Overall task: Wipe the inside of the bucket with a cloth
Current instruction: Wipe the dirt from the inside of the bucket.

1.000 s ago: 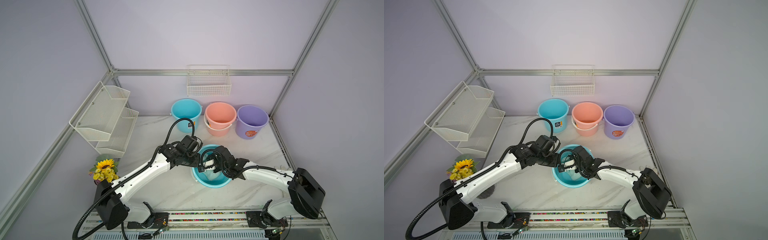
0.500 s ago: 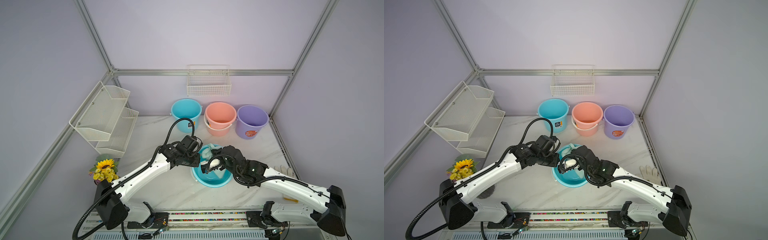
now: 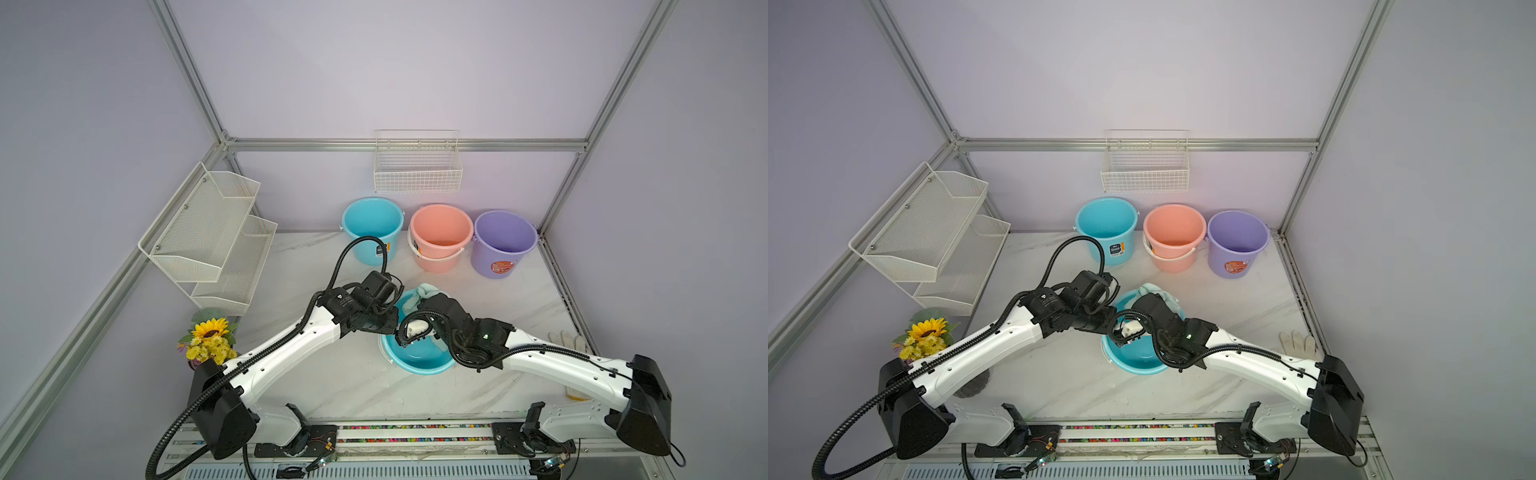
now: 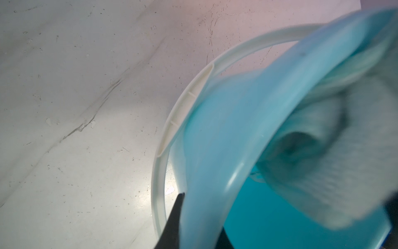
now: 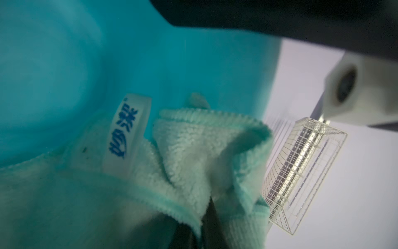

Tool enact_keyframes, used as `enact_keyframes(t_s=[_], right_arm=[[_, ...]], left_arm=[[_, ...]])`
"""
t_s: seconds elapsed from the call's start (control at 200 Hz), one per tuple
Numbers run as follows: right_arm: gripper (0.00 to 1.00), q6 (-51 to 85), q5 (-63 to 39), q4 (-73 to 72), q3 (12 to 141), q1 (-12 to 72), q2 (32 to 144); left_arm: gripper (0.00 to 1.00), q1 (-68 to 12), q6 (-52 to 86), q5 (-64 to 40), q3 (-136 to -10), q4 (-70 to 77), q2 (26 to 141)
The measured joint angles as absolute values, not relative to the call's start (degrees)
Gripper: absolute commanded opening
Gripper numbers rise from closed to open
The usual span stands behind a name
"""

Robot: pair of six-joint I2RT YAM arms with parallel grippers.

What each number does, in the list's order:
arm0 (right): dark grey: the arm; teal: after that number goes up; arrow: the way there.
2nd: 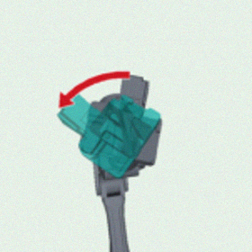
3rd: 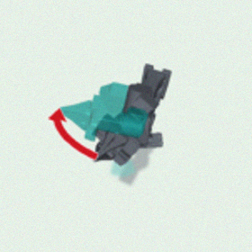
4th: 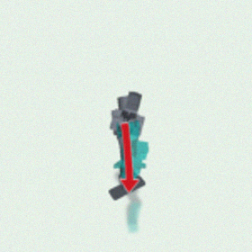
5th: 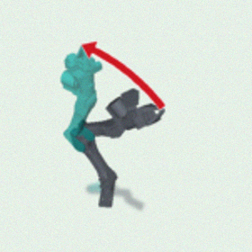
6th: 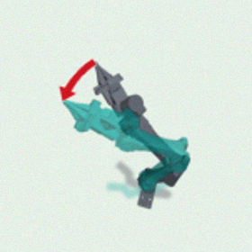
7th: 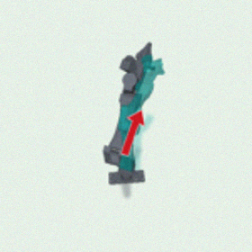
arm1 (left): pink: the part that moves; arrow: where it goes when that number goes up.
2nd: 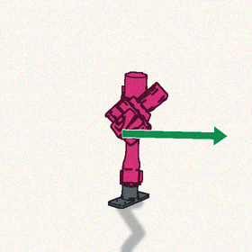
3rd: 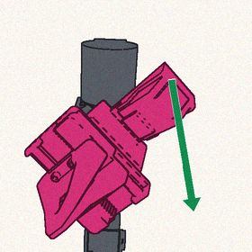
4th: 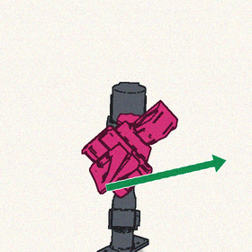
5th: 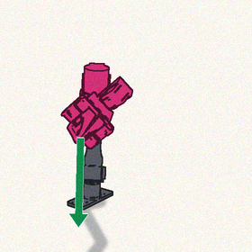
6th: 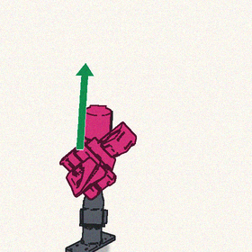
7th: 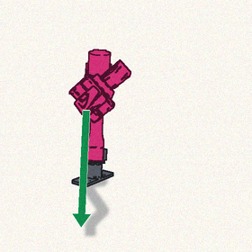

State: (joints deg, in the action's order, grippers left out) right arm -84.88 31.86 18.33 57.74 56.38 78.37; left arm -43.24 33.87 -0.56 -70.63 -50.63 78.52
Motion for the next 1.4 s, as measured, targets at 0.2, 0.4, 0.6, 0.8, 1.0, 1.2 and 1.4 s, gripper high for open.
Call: enact_keyframes(t_s=[0.2,0.4,0.6,0.8,1.0,1.2,1.4], right_arm=[[0.0,-79.5,28.4,17.8,54.8,55.8,87.8],[0.0,-74.9,24.3,15.1,53.7,54.3,92.9],[0.0,-71.2,20.6,12.4,53.4,53.1,95.9],[0.0,-69.3,18.5,15.2,53.5,53.0,94.2],[0.0,-69.0,16.6,26.2,56.5,53.0,86.1],[0.0,-69.0,15.5,37.9,63.5,53.1,78.7],[0.0,-69.2,16.2,49.0,70.8,53.9,76.3]], left_arm=[[0.0,-43.3,33.6,-0.7,-70.6,-51.7,78.3],[0.0,-43.2,33.6,-0.3,-70.6,-52.6,78.1],[0.0,-43.1,33.8,0.7,-70.6,-52.9,78.1],[0.0,-43.2,33.8,0.4,-70.6,-52.8,78.1],[0.0,-43.5,33.9,0.0,-70.6,-51.3,78.1],[0.0,-43.6,33.8,-0.3,-70.6,-49.8,78.4],[0.0,-43.6,33.8,-0.4,-70.6,-49.3,79.2]])
